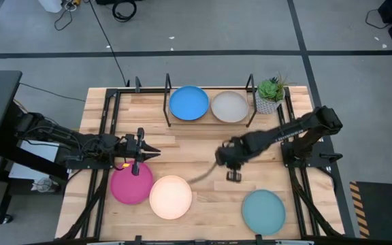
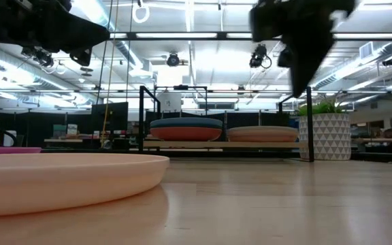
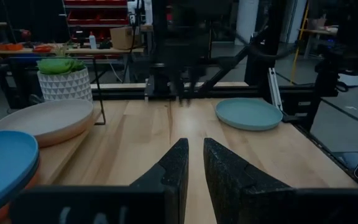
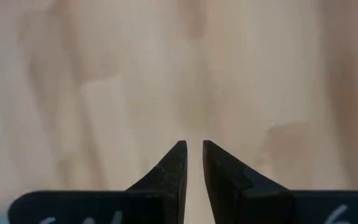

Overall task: Place and stack plates onto a shelf
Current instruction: Stack the light blue plate on the top of the stacked plates on the shelf

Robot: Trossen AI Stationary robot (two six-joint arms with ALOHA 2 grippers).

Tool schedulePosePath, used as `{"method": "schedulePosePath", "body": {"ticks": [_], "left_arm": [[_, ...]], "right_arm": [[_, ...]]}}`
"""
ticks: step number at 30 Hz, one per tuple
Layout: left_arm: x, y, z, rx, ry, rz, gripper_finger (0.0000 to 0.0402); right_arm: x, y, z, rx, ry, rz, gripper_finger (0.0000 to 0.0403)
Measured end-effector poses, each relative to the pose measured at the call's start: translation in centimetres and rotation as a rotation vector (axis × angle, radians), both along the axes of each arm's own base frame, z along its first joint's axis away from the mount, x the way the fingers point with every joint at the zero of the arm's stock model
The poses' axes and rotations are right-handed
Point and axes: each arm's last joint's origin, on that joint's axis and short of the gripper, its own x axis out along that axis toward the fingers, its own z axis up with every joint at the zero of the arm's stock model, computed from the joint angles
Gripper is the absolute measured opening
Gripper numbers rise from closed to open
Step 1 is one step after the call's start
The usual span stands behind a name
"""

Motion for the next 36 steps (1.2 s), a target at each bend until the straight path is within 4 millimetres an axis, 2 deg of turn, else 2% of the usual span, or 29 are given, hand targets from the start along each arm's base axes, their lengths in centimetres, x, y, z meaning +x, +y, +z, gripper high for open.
{"method": "schedulePosePath", "body": {"ticks": [6, 12, 16, 19, 29, 36], "left_arm": [[0.0, 0.0, 0.0, 0.0, 0.0, 0.0, 0.0057], [0.0, 0.0, 0.0, -0.001, -0.001, 0.0, 0.0057], [0.0, 0.0, 0.0, -0.011, -0.001, 0.0, 0.0057], [0.0, 0.0, 0.0, -0.022, 0.0, 0.0, 0.0057], [0.0, 0.0, 0.0, -0.046, 0.0, 0.0, 0.0057], [0.0, 0.0, 0.0, -0.07, 0.0, 0.001, 0.0057]], "right_arm": [[-1.7, 5.3, -1.6, 0.001, 0.115, 0.066, 0.008], [-3.0, 8.8, -4.7, -0.065, 0.28, 0.115, 0.0136], [-3.4, 9.7, -6.4, -0.09, 0.376, 0.133, 0.0165], [-3.6, 10.0, -7.0, -0.063, 0.425, 0.137, 0.017], [-4.0, 11.3, -8.2, -0.048, 0.469, 0.177, 0.0153], [-4.5, 11.1, -9.2, -0.053, 0.475, 0.183, 0.0144]]}}
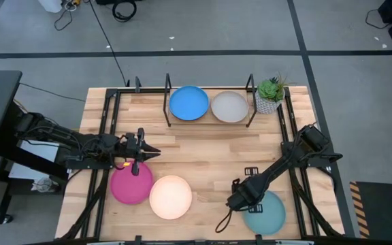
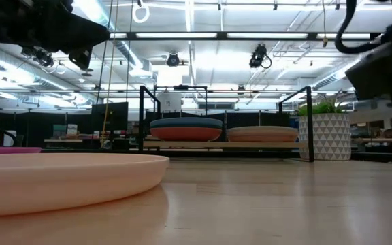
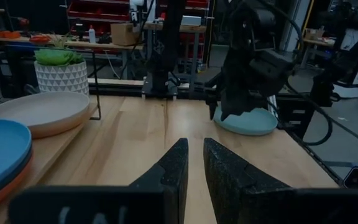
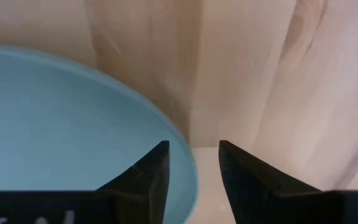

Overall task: Place and stack plates onto a shelf
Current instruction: Stack the light blue plate on the top of the stacked plates on the shelf

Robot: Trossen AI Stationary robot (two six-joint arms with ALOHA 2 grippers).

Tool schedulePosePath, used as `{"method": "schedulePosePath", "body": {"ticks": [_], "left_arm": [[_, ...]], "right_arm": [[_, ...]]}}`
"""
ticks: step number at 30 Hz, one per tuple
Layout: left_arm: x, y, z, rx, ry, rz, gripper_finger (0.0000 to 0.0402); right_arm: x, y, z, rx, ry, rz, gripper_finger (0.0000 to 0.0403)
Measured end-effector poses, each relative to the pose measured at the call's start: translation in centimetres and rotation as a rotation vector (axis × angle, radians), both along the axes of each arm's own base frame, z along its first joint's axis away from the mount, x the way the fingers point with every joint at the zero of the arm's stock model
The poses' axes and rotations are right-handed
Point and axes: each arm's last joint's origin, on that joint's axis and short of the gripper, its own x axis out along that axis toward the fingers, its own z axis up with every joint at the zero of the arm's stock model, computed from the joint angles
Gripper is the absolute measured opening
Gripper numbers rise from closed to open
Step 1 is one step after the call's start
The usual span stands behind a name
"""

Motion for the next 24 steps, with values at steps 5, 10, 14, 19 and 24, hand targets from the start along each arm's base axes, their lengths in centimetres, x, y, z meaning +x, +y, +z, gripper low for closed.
{"method": "schedulePosePath", "body": {"ticks": [5, 10, 14, 19, 24], "left_arm": [[0.0, 0.0, 0.0, 0.006, 0.001, 0.0, 0.0057], [0.0, 0.0, 0.0, 0.001, 0.0, 0.0, 0.0057], [0.0, 0.0, 0.0, 0.001, 0.0, 0.0, 0.0057], [0.0, 0.0, 0.0, 0.018, 0.0, -0.001, 0.0057], [0.0, 0.0, 0.0, 0.034, 0.0, -0.001, 0.0057]], "right_arm": [[-0.5, -0.6, -0.8, -0.04, 0.006, 0.045, 0.0143], [-0.4, -2.5, -1.1, -0.207, -0.011, 0.077, 0.0141], [0.1, -4.7, -0.7, -0.419, -0.042, 0.124, 0.0137], [1.3, -7.9, 0.5, -0.66, -0.055, 0.127, 0.0133], [2.9, -9.5, 2.4, -0.618, -0.021, 0.032, 0.0132]]}}
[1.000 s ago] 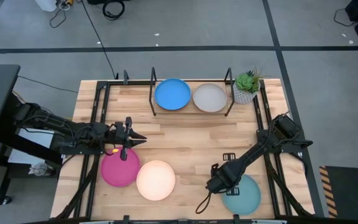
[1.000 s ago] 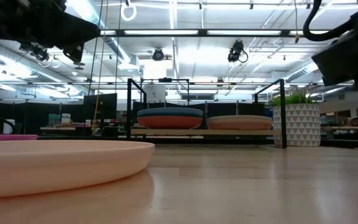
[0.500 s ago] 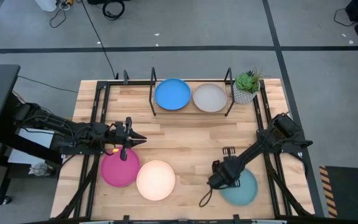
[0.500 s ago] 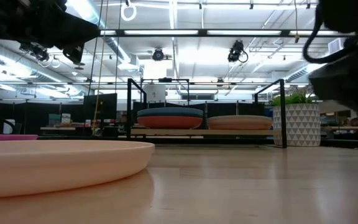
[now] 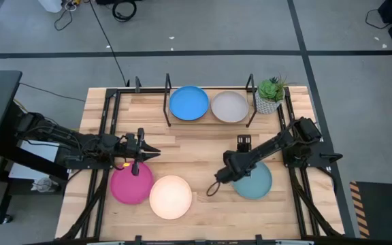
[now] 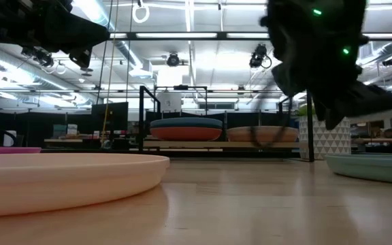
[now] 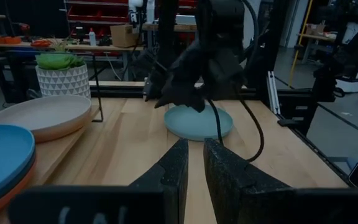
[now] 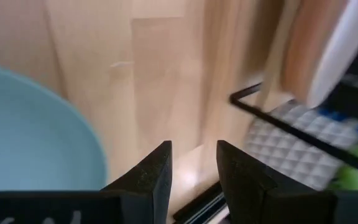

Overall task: Place and stack plates onto a shelf
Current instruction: Stack the light blue plate on the top of the stacked plates on the shelf

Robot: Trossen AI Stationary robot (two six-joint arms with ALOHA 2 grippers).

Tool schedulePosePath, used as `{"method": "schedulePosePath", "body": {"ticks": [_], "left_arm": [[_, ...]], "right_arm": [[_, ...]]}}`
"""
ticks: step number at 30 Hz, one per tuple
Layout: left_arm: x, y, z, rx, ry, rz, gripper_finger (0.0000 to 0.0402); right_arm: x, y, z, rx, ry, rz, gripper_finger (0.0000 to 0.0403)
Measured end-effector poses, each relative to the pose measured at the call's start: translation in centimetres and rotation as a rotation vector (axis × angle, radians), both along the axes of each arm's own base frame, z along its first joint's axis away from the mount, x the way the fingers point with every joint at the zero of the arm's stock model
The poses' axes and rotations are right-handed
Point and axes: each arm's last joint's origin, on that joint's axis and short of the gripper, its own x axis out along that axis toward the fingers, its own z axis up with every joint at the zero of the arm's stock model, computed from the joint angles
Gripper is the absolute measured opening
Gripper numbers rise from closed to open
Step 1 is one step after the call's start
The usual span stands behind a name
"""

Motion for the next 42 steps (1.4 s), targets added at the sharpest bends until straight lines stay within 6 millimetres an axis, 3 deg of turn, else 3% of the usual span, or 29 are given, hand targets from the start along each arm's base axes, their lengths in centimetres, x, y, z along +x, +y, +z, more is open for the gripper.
{"method": "schedulePosePath", "body": {"ticks": [7, 16, 24, 33, 42], "left_arm": [[0.0, 0.0, 0.0, -0.004, 0.0, 0.0, 0.0057], [0.0, 0.0, 0.0, -0.001, 0.0, 0.0, 0.0057], [0.0, 0.0, 0.2, 0.065, -0.023, -0.001, 0.0057], [0.0, 0.0, 0.4, 0.163, -0.044, -0.001, 0.0057], [0.0, 0.0, 0.5, 0.213, -0.057, 0.0, 0.0057]], "right_arm": [[1.9, 1.5, 2.0, 0.332, -0.067, -0.16, 0.0132], [1.7, 5.5, 0.7, 0.68, -0.114, -0.328, 0.0134], [0.9, 7.2, -1.1, 0.759, -0.141, -0.391, 0.0164], [0.6, 7.8, -1.3, 0.757, -0.15, -0.409, 0.0204], [0.0, 8.6, -1.7, 0.713, -0.18, -0.365, 0.0175]]}}
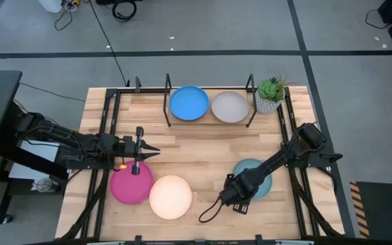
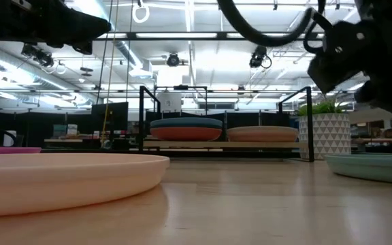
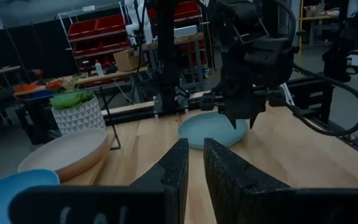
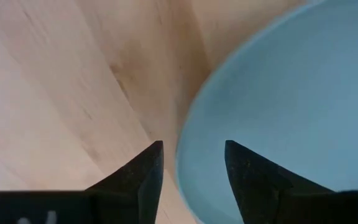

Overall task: Place and stack plates onto a shelf
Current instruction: Stack the light blue plate on the top of the stacked plates on the shelf

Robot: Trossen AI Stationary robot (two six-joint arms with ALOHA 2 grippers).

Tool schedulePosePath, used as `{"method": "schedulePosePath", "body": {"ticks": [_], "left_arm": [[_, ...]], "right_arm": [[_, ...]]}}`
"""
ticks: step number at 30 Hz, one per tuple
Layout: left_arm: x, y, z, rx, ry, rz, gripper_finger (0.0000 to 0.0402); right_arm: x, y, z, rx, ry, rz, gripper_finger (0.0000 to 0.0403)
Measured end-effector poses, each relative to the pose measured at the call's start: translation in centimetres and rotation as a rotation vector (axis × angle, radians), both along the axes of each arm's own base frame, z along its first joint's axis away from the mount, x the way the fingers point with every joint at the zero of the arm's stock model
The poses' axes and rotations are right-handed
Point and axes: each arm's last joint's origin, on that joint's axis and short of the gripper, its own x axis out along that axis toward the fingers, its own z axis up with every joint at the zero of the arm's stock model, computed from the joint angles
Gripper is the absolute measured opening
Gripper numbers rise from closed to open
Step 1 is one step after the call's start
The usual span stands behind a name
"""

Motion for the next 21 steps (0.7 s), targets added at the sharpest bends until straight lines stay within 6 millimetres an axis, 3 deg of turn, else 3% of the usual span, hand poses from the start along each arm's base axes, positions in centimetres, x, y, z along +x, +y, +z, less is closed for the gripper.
{"method": "schedulePosePath", "body": {"ticks": [5, 12, 21], "left_arm": [[0.0, 0.0, 0.0, 0.002, 0.0, 0.0, 0.0057], [0.0, 0.0, 0.0, 0.001, 0.0, 0.0, 0.0057], [0.0, 0.0, 0.0, -0.007, -0.001, 0.0, 0.0057]], "right_arm": [[-0.9, -0.2, -1.9, 0.015, 0.007, -0.005, 0.0151], [-1.1, -0.3, -2.0, 0.021, 0.017, 0.01, 0.0121], [-0.6, -1.0, -1.6, 0.065, 0.027, 0.121, 0.002]]}}
